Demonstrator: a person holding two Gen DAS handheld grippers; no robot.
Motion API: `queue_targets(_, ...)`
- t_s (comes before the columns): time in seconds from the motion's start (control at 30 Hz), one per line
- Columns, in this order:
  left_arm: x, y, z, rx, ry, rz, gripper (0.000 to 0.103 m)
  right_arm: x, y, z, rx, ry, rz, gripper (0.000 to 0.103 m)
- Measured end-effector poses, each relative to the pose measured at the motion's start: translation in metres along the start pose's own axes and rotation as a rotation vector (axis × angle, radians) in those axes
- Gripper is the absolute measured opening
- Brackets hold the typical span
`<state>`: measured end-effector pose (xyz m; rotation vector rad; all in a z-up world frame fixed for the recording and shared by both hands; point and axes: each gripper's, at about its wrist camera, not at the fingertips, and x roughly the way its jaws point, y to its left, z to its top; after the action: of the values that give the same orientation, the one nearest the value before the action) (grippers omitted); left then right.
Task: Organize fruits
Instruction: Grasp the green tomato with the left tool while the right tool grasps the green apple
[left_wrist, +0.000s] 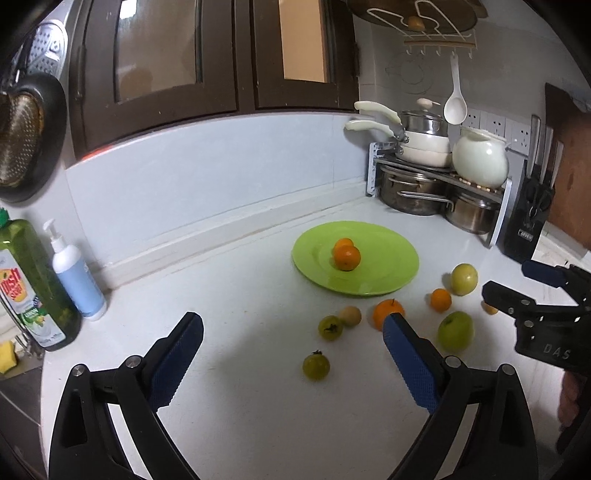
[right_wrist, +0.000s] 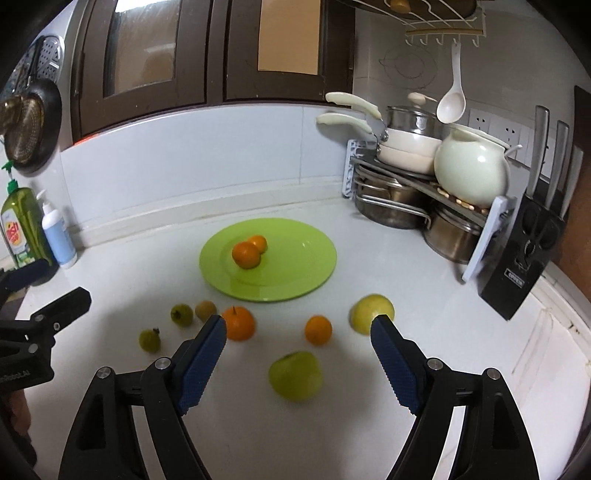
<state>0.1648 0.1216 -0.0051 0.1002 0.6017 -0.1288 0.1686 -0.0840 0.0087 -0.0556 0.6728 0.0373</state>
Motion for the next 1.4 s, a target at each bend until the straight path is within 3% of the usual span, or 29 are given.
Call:
queue_targets(0.4, 0.026, -0.006, -0.031, 0.017, 0.12, -0.018, 0.098, 0.022, -0.008, -0.033, 0.051, 0.122, -0.006, 0.081)
queue_targets(0.83, 0.083, -0.009, -0.04, 0.008, 0.249, -0.089, 0.07, 0.065, -0.007, -0.043, 0.045, 0.211, 0.019, 0.08)
queue_targets(1.4, 0.107, -0.016, -0.042, 0.023, 0.297, -0.118, 0.03, 0.086, -0.007, -0.049, 0.036, 0.266, 0.054, 0.052)
